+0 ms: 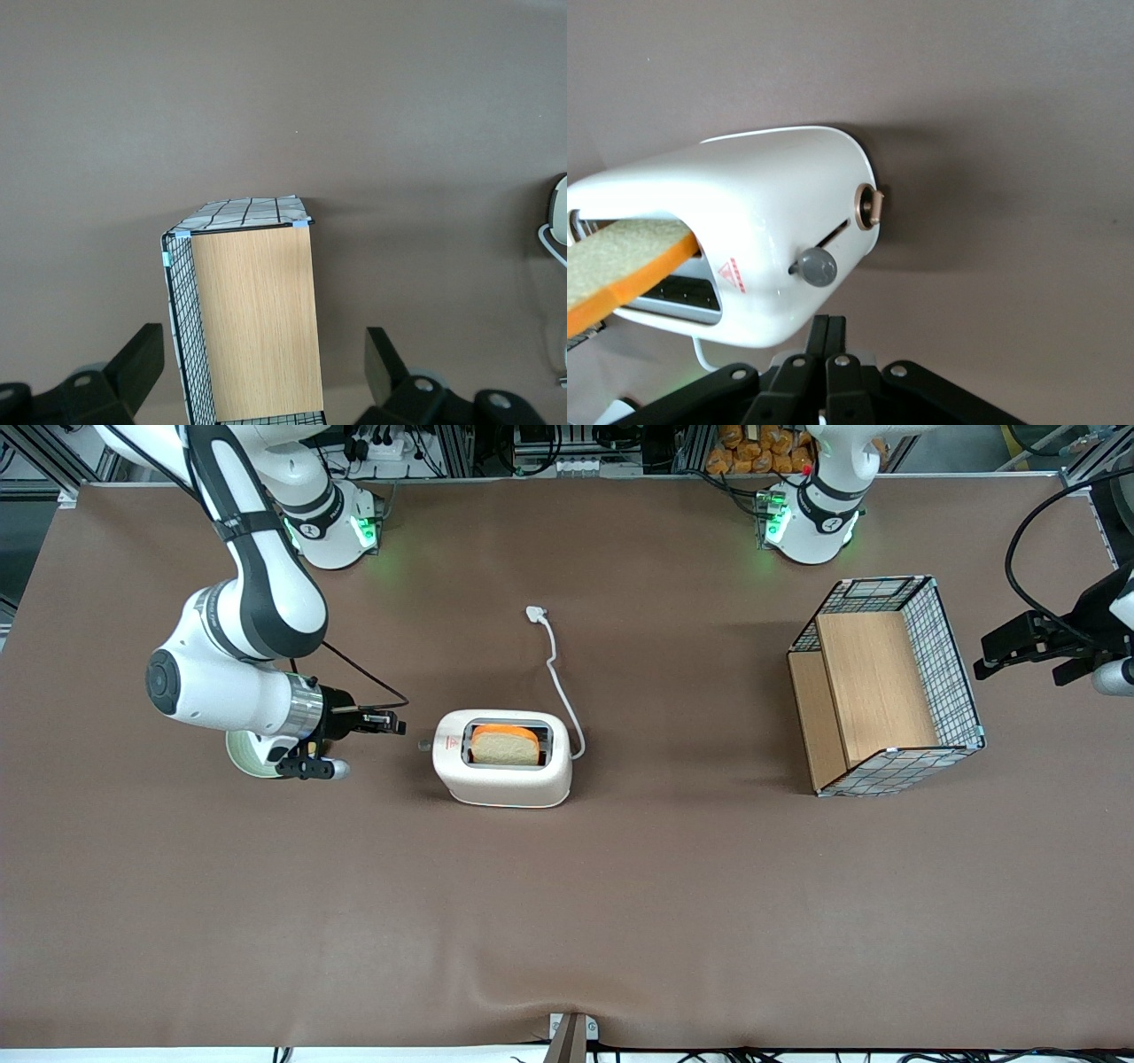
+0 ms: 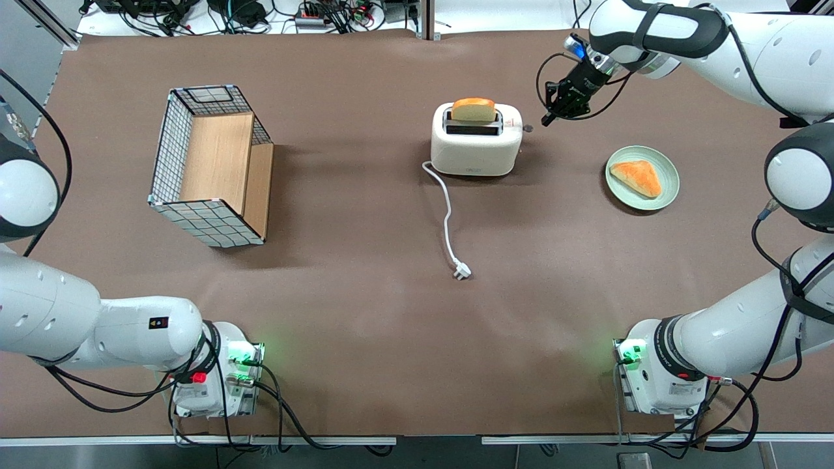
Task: Press toaster button with right arm
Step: 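Bring the right gripper to the lever on the white toaster's side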
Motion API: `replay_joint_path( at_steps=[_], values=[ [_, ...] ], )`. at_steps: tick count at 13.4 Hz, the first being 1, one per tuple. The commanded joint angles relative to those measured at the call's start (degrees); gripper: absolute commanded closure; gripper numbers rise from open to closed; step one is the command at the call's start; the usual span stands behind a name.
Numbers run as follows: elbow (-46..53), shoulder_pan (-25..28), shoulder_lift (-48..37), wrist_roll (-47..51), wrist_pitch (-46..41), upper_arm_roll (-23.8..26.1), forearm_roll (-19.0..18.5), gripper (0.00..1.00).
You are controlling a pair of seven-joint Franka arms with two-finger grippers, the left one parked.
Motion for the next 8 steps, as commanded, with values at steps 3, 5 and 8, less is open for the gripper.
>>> replay_joint_path(
  at_steps=[3,5,8],
  values=[
    [-0.1,1.7,1.7,-0.4,3.5,-0.4,2.7,1.0],
    [-0.1,2.7,2.3,-0.5,5.1,-0.4,4.5,1.0],
    [-0.1,2.8,2.4,-0.5,5.3,-0.4,4.6,1.0]
  ],
)
